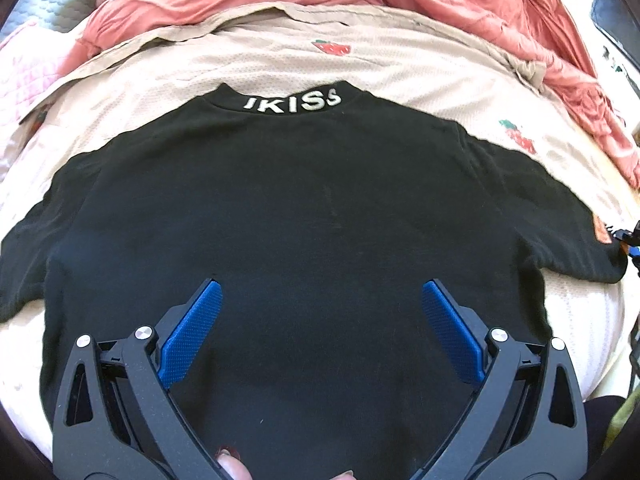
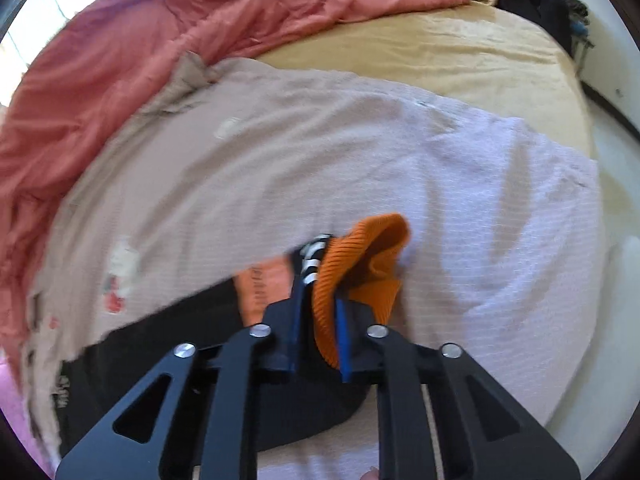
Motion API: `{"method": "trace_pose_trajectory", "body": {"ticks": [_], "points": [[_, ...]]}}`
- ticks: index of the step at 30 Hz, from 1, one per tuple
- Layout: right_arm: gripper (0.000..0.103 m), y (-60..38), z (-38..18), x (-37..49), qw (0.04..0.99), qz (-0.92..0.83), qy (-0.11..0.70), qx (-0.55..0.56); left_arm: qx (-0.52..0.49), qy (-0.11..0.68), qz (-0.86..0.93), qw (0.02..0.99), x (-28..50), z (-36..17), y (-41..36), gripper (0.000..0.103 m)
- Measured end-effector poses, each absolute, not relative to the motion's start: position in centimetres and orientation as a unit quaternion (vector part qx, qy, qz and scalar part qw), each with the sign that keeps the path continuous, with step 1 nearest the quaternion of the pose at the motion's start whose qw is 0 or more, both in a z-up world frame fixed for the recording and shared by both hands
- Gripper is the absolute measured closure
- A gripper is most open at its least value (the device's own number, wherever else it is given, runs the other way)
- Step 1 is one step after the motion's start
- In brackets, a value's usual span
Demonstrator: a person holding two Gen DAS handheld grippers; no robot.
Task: Fold small clothes
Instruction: 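Close the right gripper on the orange sleeve cuff, then carry the cuff across the shirt body with the right gripper and release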
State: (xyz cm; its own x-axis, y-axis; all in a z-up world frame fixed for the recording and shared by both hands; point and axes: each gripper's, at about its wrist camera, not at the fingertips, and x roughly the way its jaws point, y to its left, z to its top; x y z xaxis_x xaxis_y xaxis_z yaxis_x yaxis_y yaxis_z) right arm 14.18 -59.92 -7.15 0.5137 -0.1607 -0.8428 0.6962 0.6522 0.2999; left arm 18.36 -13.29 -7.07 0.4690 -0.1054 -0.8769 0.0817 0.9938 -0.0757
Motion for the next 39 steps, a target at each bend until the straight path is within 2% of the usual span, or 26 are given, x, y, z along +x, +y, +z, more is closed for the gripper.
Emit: {"method": "trace_pose_trajectory", "body": {"ticks": [6, 8, 17, 22, 27, 30, 31, 32, 35, 39], "points": [[0.092, -57.1, -4.3, 15.6, 0.855, -0.176, 0.372, 0.315, -0.017, 0.506, -0.043, 0.862, 17.5, -6.1, -11.5, 0.009], [0.096, -55.0, -3.0, 16.4, 0.872, -0.137, 0.36, 0.301, -0.023, 0.505, -0.038, 0.862, 17.3, -5.8, -10.6, 0.009], [0.096, -38.6, -0.2, 18.8, 0.908, 0.078, 0.366, 0.19, -0.052, 0.499, 0.007, 0.865, 17.0, -4.7, -5.1, 0.009], [0.096, -30.0, -2.1, 19.3, 0.904, 0.143, 0.395, 0.081, -0.079, 0.503, 0.023, 0.86, 17.2, -4.9, -2.7, 0.009], [0.093, -27.5, -5.3, 19.4, 0.886, 0.154, 0.437, 0.038, -0.093, 0.506, 0.027, 0.857, 17.1, -5.2, -1.8, 0.009], [0.076, -26.4, -5.9, 19.6, 0.871, 0.19, 0.451, 0.051, -0.099, 0.509, 0.025, 0.855, 17.1, -5.3, -1.8, 0.009], [0.064, -26.2, -5.9, 19.3, 0.867, 0.204, 0.452, 0.057, -0.101, 0.509, 0.024, 0.854, 17.1, -5.4, -1.9, 0.009], [0.058, -26.0, -5.6, 19.0, 0.866, 0.219, 0.446, 0.06, -0.104, 0.51, 0.023, 0.854, 17.0, -5.5, -2.0, 0.009], [0.046, -26.1, -3.7, 18.6, 0.875, 0.239, 0.415, 0.068, -0.109, 0.517, 0.013, 0.849, 16.7, -5.9, -2.6, 0.009], [0.04, -29.5, -2.3, 19.5, 0.893, 0.188, 0.398, 0.099, -0.115, 0.528, -0.017, 0.841, 16.6, -6.2, -4.6, 0.009]]}}
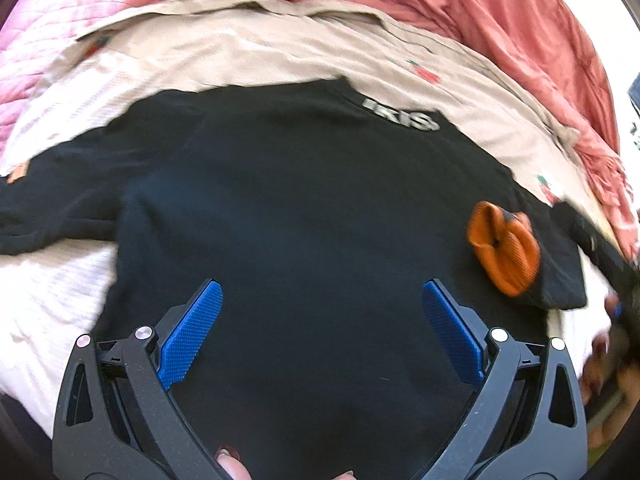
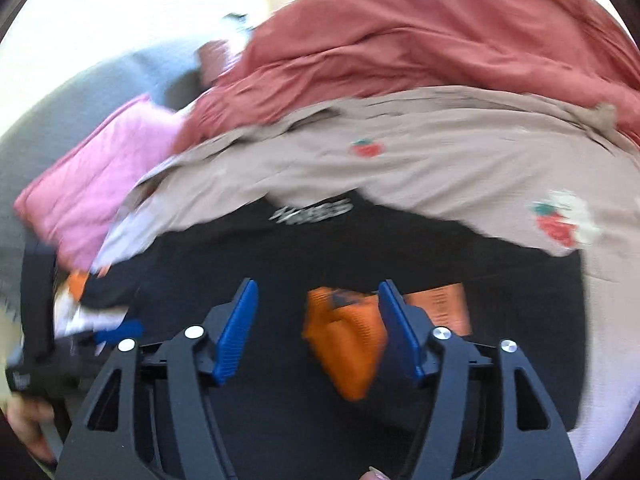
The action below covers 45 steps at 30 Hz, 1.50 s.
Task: Fold small clothes
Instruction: 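Carry the cuff across the shirt body with the right gripper and release, then grasp the folded orange cuff with the left gripper, then lift and reposition the cuff on the shirt body with the left gripper, then release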
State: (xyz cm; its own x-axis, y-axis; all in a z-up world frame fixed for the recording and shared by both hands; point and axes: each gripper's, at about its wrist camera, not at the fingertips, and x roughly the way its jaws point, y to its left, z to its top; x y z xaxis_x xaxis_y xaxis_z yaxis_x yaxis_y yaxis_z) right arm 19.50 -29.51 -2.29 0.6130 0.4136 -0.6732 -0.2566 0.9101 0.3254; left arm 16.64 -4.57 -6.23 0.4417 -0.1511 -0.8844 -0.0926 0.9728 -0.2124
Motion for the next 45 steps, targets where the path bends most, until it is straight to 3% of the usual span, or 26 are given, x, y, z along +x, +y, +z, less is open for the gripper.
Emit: {"method": "trace_pose_trajectory", "body": {"ticks": [8, 14, 17, 18, 19, 21, 23, 25, 26, 28, 31, 36, 40, 45], "points": [[0.04, -36.7, -4.5, 22.0, 0.884, 0.037, 0.457, 0.09, -0.131, 0.536, -0.11, 0.827, 18.1, -5.8, -11.5, 0.009], [0.04, -38.7, -5.7, 22.3, 0.868, 0.019, 0.482, 0.115, -0.071, 0.517, -0.16, 0.838, 19.2, -5.1, -17.0, 0.011], [0.04, -39.4, -5.7, 22.2, 0.866, 0.024, 0.484, 0.123, -0.049, 0.527, -0.169, 0.832, 20.1, -6.0, -19.0, 0.022], [0.04, -39.7, -5.7, 22.1, 0.865, 0.027, 0.484, 0.132, -0.045, 0.532, -0.168, 0.828, 20.5, -6.5, -19.5, 0.033], [0.04, -39.9, -5.8, 22.2, 0.863, 0.028, 0.485, 0.14, -0.039, 0.535, -0.165, 0.828, 20.7, -6.9, -19.8, 0.038], [0.04, -40.3, -5.8, 22.2, 0.859, 0.026, 0.489, 0.15, -0.029, 0.528, -0.159, 0.834, 21.3, -7.4, -20.2, 0.037], [0.04, -40.5, -5.9, 22.3, 0.856, 0.026, 0.492, 0.157, -0.028, 0.522, -0.164, 0.836, 21.7, -7.8, -20.2, 0.023], [0.04, -40.6, -5.9, 22.3, 0.854, 0.025, 0.493, 0.162, -0.024, 0.52, -0.183, 0.834, 22.0, -8.2, -20.2, 0.023], [0.04, -40.5, -6.0, 22.4, 0.854, 0.025, 0.494, 0.161, -0.016, 0.521, -0.192, 0.832, 22.0, -8.4, -20.4, 0.026], [0.04, -40.3, -6.0, 22.4, 0.854, 0.024, 0.495, 0.157, -0.001, 0.521, -0.199, 0.83, 21.8, -8.6, -20.7, 0.064], [0.04, -40.2, -6.2, 22.6, 0.853, 0.025, 0.497, 0.156, -0.032, 0.521, -0.21, 0.827, 21.3, -7.9, -19.8, 0.073], [0.04, -40.1, -6.5, 22.7, 0.848, 0.037, 0.501, 0.167, -0.056, 0.512, -0.23, 0.826, 19.5, -6.6, -18.1, 0.073], [0.04, -39.7, -6.5, 22.8, 0.848, 0.038, 0.505, 0.158, -0.064, 0.532, -0.228, 0.813, 18.2, -7.6, -16.6, 0.058], [0.04, -39.5, -6.6, 22.8, 0.847, 0.036, 0.509, 0.15, -0.083, 0.529, -0.225, 0.814, 17.9, -7.6, -15.1, 0.056]]}}
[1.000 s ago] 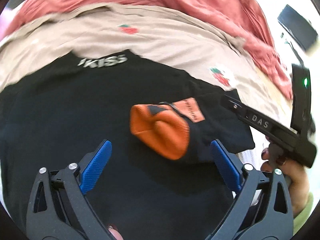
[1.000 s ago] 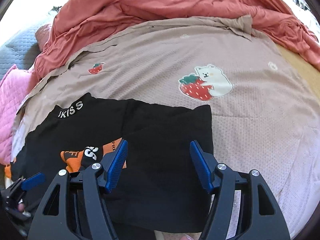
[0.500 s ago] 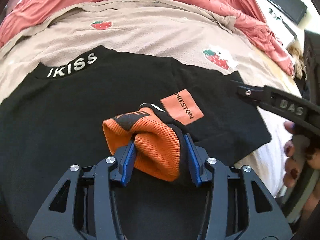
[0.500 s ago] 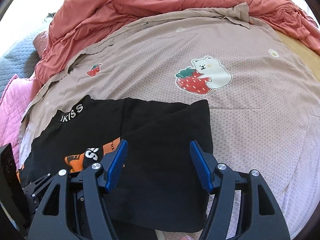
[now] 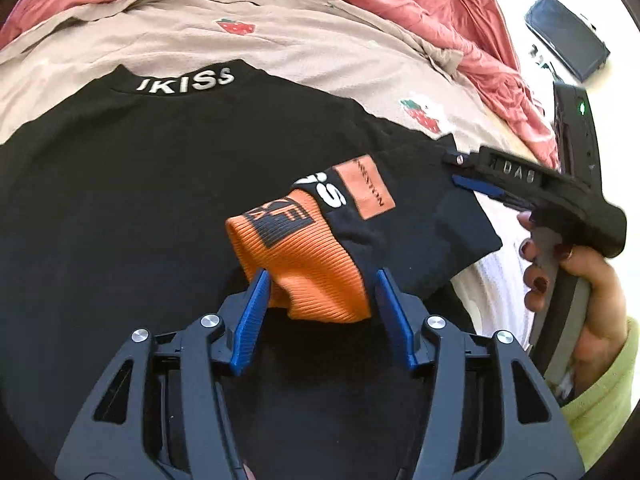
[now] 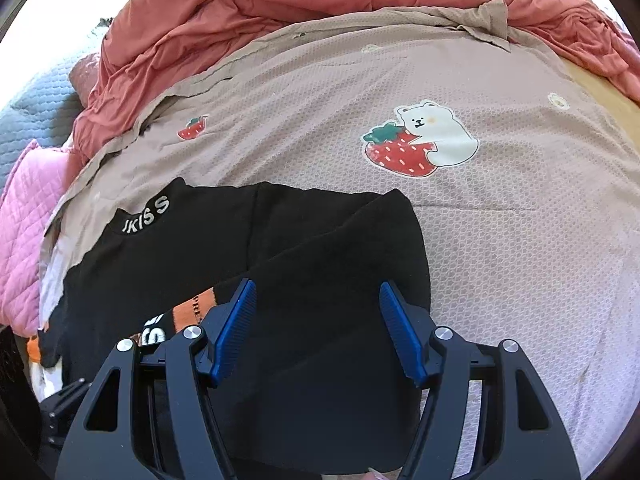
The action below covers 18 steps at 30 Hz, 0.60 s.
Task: Fold small clothes
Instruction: 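Lift and reposition the cuff on the shirt body with the left gripper, then release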
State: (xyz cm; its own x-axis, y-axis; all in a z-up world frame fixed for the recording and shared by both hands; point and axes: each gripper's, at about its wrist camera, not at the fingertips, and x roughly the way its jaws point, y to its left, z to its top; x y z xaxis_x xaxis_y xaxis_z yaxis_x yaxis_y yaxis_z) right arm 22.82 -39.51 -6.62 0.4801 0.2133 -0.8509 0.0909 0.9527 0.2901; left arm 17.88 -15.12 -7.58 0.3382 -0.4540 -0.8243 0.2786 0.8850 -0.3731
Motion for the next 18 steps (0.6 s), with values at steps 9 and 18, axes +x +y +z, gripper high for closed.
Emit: {"method": "trace_pose_trajectory", "body": {"ticks": [9, 18], "points": [[0.04, -39.7, -7.0, 22.9, 0.843, 0.036, 0.514, 0.154, -0.057, 0.56, -0.207, 0.8, 17.7, -8.9, -14.6, 0.086], [0.04, -40.6, -6.0, 22.7, 0.852, 0.02, 0.496, 0.168, -0.161, 0.581, -0.201, 0.772, 18.4, -9.0, -14.5, 0.037]]}}
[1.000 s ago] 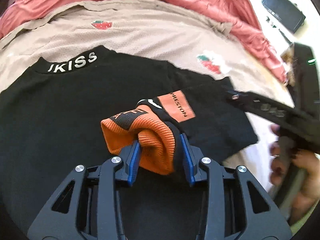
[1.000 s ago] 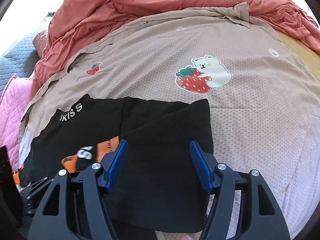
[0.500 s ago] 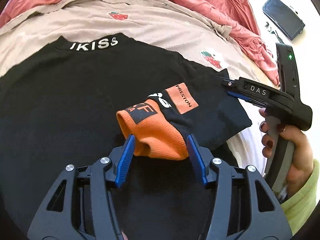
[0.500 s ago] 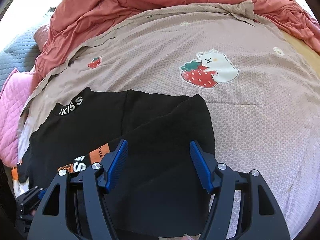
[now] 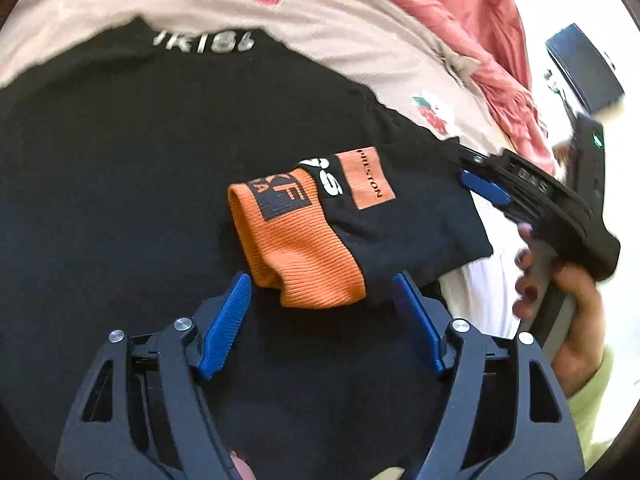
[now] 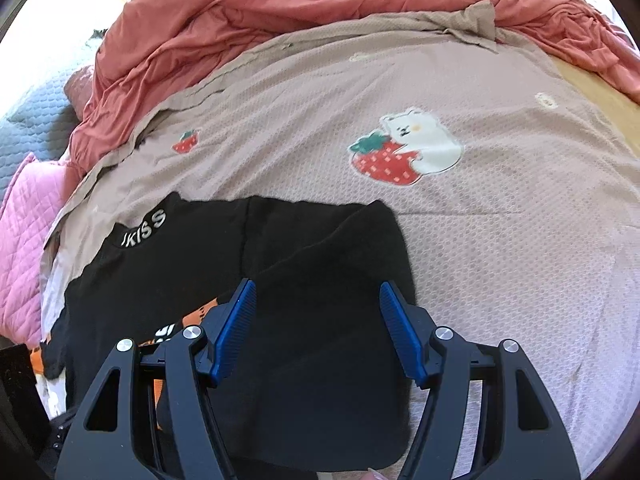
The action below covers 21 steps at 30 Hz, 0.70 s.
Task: Fold small clothes
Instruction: 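Lift and reposition the cuff on the shirt body with the left gripper, then release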
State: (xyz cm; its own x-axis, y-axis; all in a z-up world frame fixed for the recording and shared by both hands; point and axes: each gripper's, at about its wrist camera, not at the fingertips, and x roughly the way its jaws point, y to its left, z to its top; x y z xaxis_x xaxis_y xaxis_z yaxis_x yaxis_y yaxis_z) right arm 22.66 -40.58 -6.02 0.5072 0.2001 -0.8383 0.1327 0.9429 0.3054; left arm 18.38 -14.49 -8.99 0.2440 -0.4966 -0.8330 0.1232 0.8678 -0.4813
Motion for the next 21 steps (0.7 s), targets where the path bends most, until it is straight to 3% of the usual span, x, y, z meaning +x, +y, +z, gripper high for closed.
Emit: {"method": "trace_pose_trajectory", "body": {"ticks": [2, 3, 4, 7, 16, 21], "points": [[0.04, -40.9, -6.0, 22.6, 0.852, 0.017, 0.494, 0.173, -0.155, 0.592, -0.174, 0.772, 18.6, -9.7, -15.4, 0.044], [0.04, -41.0, -6.0, 22.6, 0.853, 0.015, 0.492, 0.175, -0.15, 0.59, -0.168, 0.776, 18.8, -9.7, -15.8, 0.054], [0.04, -41.1, -6.0, 22.6, 0.853, 0.013, 0.491, 0.176, -0.146, 0.583, -0.167, 0.781, 18.8, -9.6, -16.3, 0.071], [0.04, -41.4, -5.8, 22.5, 0.858, 0.0, 0.483, 0.173, -0.127, 0.561, -0.167, 0.801, 19.2, -8.1, -16.9, 0.086], [0.04, -42.5, -5.2, 22.4, 0.865, -0.017, 0.467, 0.184, -0.082, 0.442, -0.102, 0.887, 21.6, 0.9, -10.8, 0.087], [0.04, -41.6, -5.5, 22.6, 0.865, -0.013, 0.473, 0.166, -0.041, 0.442, -0.041, 0.895, 22.2, 0.4, -6.9, 0.087]]}}
